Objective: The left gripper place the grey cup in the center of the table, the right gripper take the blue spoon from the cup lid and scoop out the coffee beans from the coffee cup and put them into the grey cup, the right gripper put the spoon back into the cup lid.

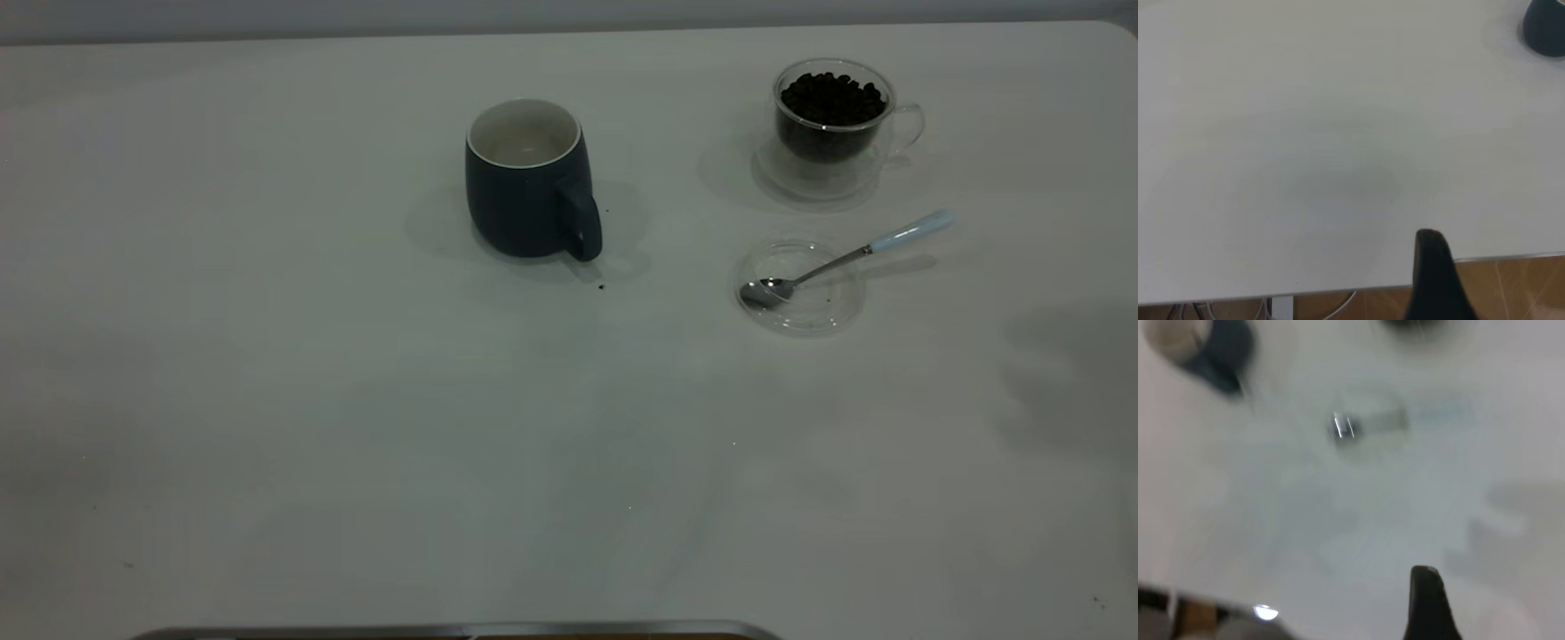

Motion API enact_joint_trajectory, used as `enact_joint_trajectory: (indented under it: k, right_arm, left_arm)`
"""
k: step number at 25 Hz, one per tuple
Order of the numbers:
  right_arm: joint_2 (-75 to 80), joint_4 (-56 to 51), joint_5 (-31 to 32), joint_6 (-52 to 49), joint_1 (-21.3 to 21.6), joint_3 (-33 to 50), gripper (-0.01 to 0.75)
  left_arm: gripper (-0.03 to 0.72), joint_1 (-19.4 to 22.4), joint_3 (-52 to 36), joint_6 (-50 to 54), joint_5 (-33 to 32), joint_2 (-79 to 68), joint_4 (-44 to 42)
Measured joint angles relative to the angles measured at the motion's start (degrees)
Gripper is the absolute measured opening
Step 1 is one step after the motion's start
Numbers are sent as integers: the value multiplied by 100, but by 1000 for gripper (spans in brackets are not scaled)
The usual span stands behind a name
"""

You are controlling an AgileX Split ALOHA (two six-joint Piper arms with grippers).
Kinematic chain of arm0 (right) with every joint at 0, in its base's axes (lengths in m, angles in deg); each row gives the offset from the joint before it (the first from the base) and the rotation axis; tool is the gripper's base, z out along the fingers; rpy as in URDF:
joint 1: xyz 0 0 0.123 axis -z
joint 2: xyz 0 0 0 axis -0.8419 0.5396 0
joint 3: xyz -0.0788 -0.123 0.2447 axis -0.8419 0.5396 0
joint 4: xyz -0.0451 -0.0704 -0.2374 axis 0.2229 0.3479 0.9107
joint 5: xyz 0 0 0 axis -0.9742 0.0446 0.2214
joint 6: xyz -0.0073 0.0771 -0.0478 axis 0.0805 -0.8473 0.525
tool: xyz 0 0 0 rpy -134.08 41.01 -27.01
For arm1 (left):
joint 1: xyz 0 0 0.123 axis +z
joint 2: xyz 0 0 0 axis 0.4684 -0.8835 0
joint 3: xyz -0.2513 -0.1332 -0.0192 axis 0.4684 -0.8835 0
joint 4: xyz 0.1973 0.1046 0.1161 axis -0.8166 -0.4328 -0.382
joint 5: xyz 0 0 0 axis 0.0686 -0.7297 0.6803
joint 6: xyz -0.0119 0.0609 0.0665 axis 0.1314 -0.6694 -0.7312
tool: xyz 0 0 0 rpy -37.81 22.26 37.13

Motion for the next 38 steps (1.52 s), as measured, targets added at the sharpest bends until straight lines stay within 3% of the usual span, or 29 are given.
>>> enact_joint_trajectory:
  k: [3,7,14,20,28,38]
  right_arm:
    - [-1151,951,860,-979,0,404,538]
    - [-2572,1216,1479,-1492,0,1007,538]
    - [-4473,1557,1500,-1872,0,2128,538]
    - [-5224,1609,1409,-2048,-24,2191,538]
    - [-6641,1609,1434,-2048,-970,2204,538]
    - [-7349,1609,1469,-2048,-1734,2204,538]
  left_arm:
    - [544,0,0,0,0,0,0]
    - [544,0,0,0,0,0,0]
    - [544,0,0,0,0,0,0]
    - [544,0,0,0,0,0,0]
    - [544,0,0,0,0,0,0]
    - [544,0,0,0,0,0,0]
